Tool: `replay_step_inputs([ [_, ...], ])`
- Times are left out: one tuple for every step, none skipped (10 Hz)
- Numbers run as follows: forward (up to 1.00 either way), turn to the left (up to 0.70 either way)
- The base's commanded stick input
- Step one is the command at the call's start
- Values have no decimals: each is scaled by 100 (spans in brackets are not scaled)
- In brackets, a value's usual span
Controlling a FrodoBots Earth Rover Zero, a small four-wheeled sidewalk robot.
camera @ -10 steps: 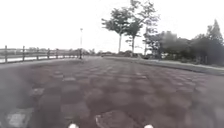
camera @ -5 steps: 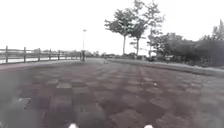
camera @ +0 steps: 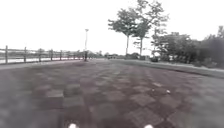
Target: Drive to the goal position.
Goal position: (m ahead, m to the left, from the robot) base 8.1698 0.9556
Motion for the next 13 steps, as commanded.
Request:
replay_step_inputs([
  [100, 0],
  [100, 0],
  [100, 0],
  [100, 0],
  [100, 0],
  [100, 0],
  [100, 0],
  [100, 0],
  [100, 0],
  [100, 0],
  [100, 0],
  [100, 0],
  [100, 0],
])
